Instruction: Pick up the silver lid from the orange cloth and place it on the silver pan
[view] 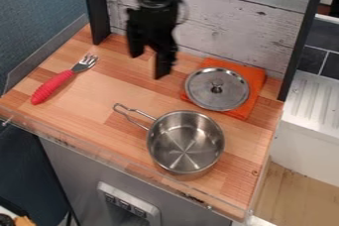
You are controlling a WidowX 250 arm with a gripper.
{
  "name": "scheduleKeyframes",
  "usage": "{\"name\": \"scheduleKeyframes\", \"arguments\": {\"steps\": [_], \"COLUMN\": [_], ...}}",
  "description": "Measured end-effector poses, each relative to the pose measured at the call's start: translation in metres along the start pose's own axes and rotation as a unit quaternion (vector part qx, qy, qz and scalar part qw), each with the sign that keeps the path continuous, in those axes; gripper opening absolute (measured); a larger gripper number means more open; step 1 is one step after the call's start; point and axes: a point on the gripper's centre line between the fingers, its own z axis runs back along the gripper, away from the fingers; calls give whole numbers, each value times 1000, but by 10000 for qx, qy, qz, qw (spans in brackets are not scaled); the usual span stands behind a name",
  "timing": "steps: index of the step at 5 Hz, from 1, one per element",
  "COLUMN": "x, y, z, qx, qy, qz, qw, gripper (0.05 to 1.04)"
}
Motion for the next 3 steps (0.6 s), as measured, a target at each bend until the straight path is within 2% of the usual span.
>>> {"name": "scheduleKeyframes", "arguments": {"steps": [1,3], "x": [27,50], "y": [-22,-43], "z": [-5,-32], "qx": [67,-157], "qy": [-60,-54], "qz": [-55,276], "qw": [9999,9995], "gripper": [999,999]}}
